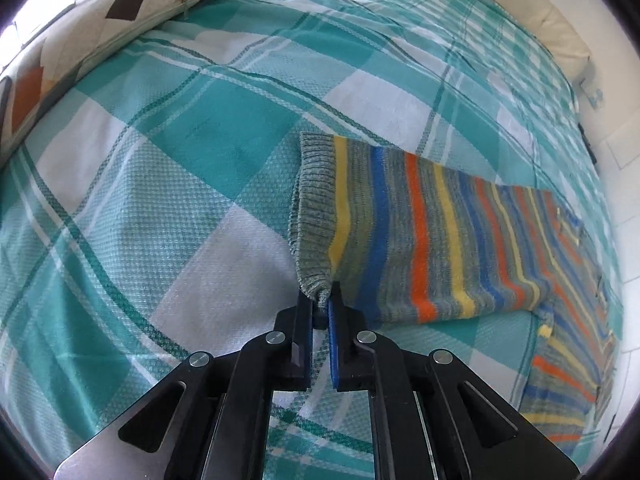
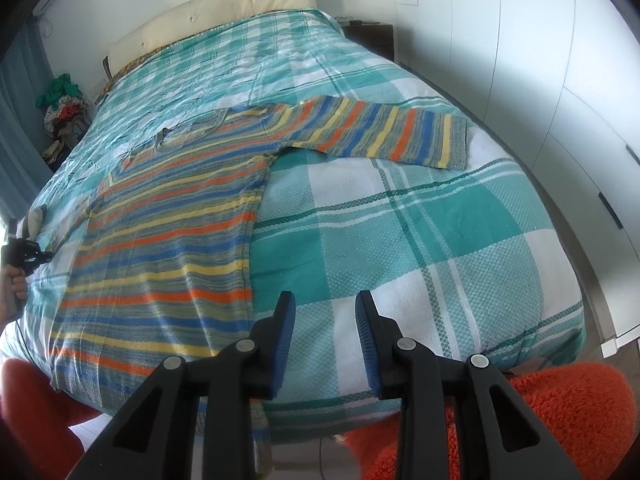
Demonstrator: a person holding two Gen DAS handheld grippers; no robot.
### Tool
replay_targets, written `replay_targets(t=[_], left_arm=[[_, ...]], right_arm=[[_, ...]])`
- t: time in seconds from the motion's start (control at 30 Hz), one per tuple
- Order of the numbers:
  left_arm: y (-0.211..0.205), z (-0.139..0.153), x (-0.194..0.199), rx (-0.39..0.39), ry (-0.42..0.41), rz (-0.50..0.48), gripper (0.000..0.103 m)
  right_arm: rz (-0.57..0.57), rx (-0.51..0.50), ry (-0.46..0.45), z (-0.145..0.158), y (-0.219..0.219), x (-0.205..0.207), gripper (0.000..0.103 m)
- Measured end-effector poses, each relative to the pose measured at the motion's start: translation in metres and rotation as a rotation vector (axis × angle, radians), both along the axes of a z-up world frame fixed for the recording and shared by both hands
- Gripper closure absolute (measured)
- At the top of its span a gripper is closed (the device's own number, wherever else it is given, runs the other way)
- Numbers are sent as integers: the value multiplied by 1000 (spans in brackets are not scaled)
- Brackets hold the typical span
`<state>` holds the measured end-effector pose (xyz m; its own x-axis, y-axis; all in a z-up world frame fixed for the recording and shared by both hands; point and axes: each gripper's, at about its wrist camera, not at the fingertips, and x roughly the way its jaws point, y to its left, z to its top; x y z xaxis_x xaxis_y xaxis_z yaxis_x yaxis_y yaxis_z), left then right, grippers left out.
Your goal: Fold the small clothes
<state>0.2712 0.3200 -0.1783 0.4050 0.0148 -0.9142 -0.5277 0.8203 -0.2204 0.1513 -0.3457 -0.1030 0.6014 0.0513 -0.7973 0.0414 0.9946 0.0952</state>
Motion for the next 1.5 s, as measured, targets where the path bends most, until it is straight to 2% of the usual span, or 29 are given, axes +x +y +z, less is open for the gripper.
replay_targets(t=[0.07, 0.17, 0.2, 0.23, 0.33, 0.43, 0.57, 0.73, 0.8, 1.07, 1.5], left_arm=[[-2, -1, 2, 20, 21, 1, 97], [-11, 6, -2, 87, 39, 7, 81], [-17, 13, -9, 120, 39, 12, 64], [-22, 19, -15, 142, 34, 12, 45], [-47, 44, -51, 193, -57, -40, 25], [-80, 54, -89, 231, -98, -118, 17], [-118, 48, -127, 304, -98, -180, 14], [-133, 25, -137, 367, -56, -182, 14], [-131, 19, -139, 362, -32, -174, 14], [-133, 21, -146, 365, -44, -173, 14], [-140, 22, -147, 414, -44, -175, 14]], right_arm=[[-2, 11, -1, 0, -2, 0, 71], [-18, 31, -27, 4, -7, -5, 71], [-25, 35, -36, 6, -9, -6, 71], [-38, 37, -46, 7, -11, -7, 66], [-71, 45, -69, 10, -18, -10, 45], [-110, 61, -85, 11, -23, -11, 43], [-134, 73, -96, 10, -22, -8, 42], [-106, 50, -125, 11, -10, -6, 39], [-100, 38, -129, 10, -8, -5, 39], [-113, 23, -151, 10, -7, -8, 38], [-95, 9, -157, 9, -2, -6, 37]])
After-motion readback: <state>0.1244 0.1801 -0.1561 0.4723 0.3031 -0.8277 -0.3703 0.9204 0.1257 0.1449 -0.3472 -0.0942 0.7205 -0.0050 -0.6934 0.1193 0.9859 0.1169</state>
